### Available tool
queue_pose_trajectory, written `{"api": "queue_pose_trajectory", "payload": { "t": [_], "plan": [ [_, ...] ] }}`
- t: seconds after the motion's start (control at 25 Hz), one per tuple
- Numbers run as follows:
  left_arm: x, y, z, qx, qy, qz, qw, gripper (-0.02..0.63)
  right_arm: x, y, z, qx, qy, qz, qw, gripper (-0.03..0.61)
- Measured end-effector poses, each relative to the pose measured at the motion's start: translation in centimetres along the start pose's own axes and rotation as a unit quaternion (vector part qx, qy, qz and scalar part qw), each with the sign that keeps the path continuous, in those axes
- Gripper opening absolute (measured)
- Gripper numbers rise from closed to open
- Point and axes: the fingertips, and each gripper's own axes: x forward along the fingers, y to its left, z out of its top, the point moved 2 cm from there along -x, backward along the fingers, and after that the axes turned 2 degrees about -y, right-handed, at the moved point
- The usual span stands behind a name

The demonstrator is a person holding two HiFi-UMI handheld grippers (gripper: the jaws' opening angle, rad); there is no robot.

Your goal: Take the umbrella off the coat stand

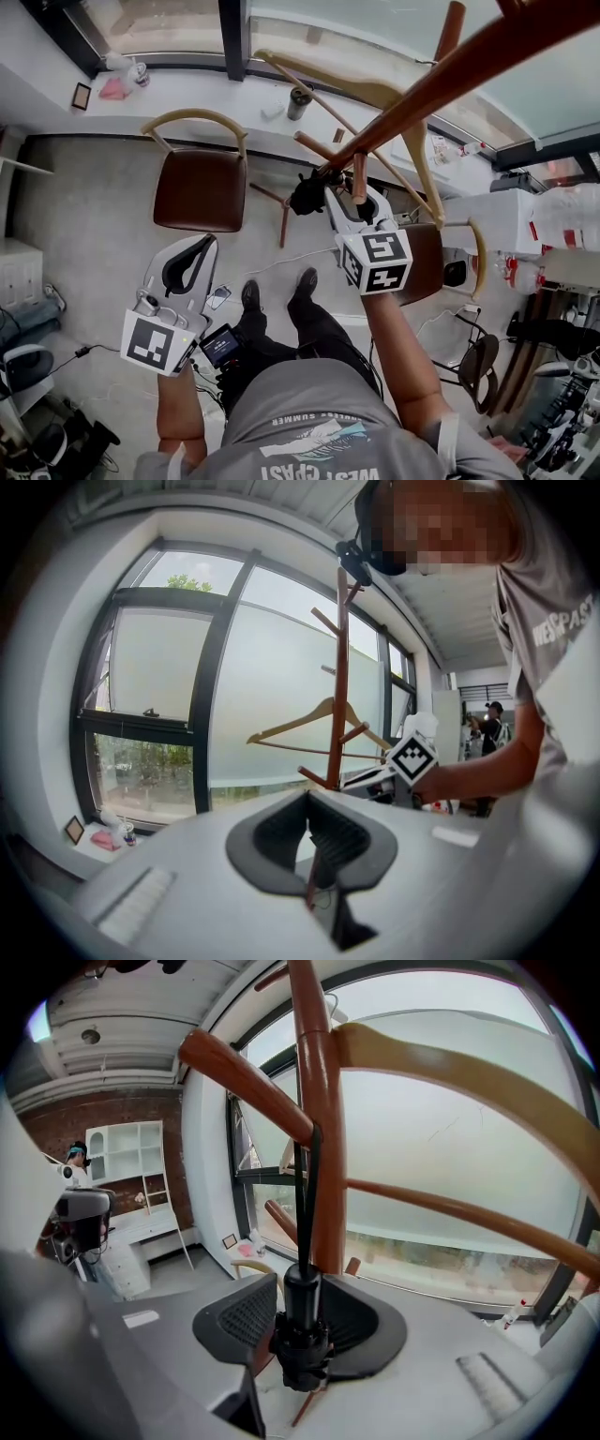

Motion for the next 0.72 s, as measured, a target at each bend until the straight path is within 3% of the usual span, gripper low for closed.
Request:
{"api": "queue_pose_trajectory", "payload": {
  "t": [0.36,0.72],
  "plan": [
    [-1.0,0.1,-1.4,-0.008,0.007,0.015,0.9998,0.002,2.4,-0.3,-0.8,0.005,-0.005,-0.037,0.999,0.202],
    [-1.8,0.1,-1.9,-0.011,0.012,0.019,0.9997,0.002,2.6,-0.5,-1.3,0.006,-0.007,-0.076,0.997,0.152]
  ]
}}
